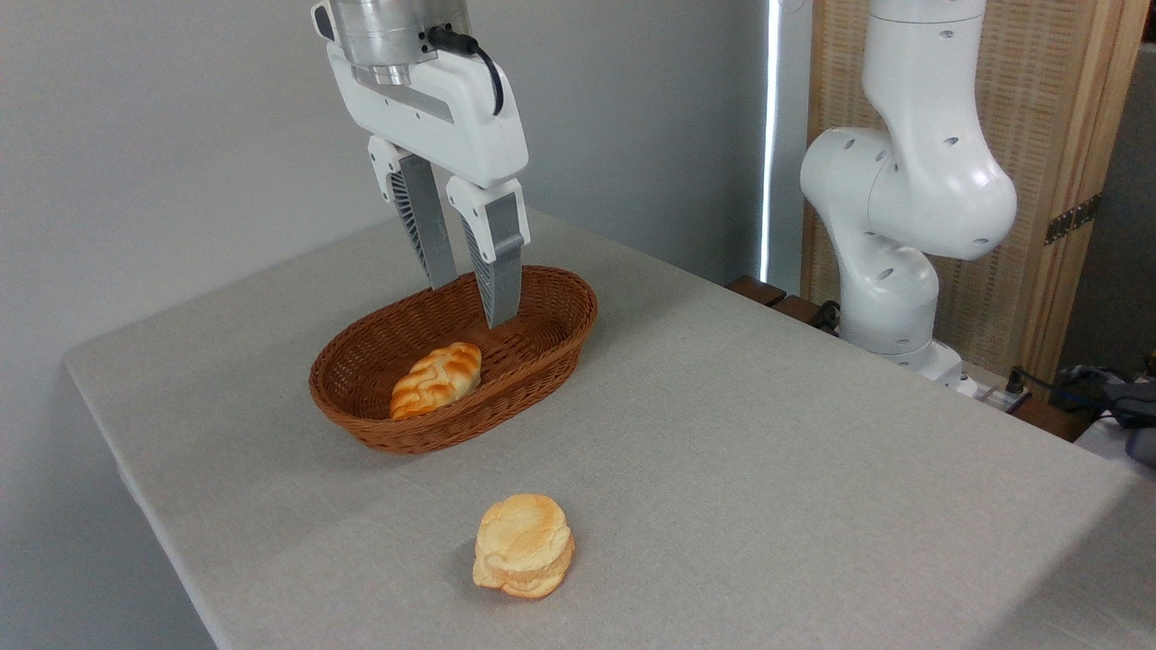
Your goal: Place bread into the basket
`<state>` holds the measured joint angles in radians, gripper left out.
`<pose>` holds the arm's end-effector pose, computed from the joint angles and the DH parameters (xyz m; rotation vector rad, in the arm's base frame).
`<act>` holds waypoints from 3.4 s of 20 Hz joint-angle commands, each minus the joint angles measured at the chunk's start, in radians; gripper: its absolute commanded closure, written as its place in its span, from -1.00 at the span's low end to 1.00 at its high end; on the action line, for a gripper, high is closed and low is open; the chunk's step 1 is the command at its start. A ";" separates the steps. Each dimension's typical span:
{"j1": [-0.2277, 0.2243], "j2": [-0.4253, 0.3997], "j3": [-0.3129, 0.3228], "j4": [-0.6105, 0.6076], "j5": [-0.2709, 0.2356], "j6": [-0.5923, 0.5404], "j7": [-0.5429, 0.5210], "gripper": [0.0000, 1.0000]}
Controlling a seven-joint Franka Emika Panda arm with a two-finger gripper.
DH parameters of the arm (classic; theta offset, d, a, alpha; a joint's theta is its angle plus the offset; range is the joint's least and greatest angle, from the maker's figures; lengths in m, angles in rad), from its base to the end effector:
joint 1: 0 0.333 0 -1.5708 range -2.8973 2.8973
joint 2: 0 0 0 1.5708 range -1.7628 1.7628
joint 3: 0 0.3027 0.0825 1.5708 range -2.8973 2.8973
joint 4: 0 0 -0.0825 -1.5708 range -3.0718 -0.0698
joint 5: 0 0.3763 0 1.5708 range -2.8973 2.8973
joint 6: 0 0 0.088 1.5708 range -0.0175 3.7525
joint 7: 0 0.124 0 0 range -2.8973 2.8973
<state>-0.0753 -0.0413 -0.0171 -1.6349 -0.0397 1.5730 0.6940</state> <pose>0.5307 -0.0543 0.5871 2.8621 -1.1863 -0.0126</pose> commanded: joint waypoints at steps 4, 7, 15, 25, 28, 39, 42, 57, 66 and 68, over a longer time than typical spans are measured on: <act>-0.003 -0.008 0.006 0.013 0.000 -0.030 -0.110 -1.00; -0.003 -0.008 0.006 0.013 0.000 -0.027 -0.110 -1.00; -0.003 -0.008 0.006 0.013 -0.005 0.002 -0.108 -1.00; 0.005 -0.005 0.022 0.013 0.000 0.001 0.016 -1.00; 0.005 -0.003 0.022 0.013 0.000 0.001 0.025 -1.00; 0.008 -0.006 0.025 0.009 0.000 -0.004 0.027 -1.00; 0.008 -0.003 0.026 0.006 0.012 0.002 0.030 -1.00; 0.008 -0.023 0.074 -0.239 0.081 0.309 0.055 -1.00; 0.003 -0.023 0.072 -0.402 0.006 0.479 0.050 -1.00; 0.005 -0.020 0.081 -0.439 0.012 0.554 0.053 -1.00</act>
<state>-0.0666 -0.0381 0.0469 -2.0031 -0.0172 2.0336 0.7356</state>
